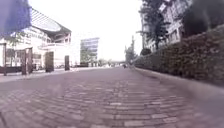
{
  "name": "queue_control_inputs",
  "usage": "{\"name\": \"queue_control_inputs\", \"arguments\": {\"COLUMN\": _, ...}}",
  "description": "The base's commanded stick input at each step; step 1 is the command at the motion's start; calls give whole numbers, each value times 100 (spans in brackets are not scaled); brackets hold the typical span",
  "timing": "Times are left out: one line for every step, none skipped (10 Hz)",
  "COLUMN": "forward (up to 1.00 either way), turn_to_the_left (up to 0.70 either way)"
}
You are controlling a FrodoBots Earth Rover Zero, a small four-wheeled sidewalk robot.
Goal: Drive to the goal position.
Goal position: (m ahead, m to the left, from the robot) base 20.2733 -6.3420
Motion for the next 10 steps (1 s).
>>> {"name": "queue_control_inputs", "arguments": {"forward": 70, "turn_to_the_left": 0}}
{"name": "queue_control_inputs", "arguments": {"forward": 70, "turn_to_the_left": 0}}
{"name": "queue_control_inputs", "arguments": {"forward": 70, "turn_to_the_left": 0}}
{"name": "queue_control_inputs", "arguments": {"forward": 70, "turn_to_the_left": 0}}
{"name": "queue_control_inputs", "arguments": {"forward": 70, "turn_to_the_left": 0}}
{"name": "queue_control_inputs", "arguments": {"forward": 70, "turn_to_the_left": 0}}
{"name": "queue_control_inputs", "arguments": {"forward": 70, "turn_to_the_left": 0}}
{"name": "queue_control_inputs", "arguments": {"forward": 70, "turn_to_the_left": 0}}
{"name": "queue_control_inputs", "arguments": {"forward": 70, "turn_to_the_left": 0}}
{"name": "queue_control_inputs", "arguments": {"forward": 70, "turn_to_the_left": 0}}
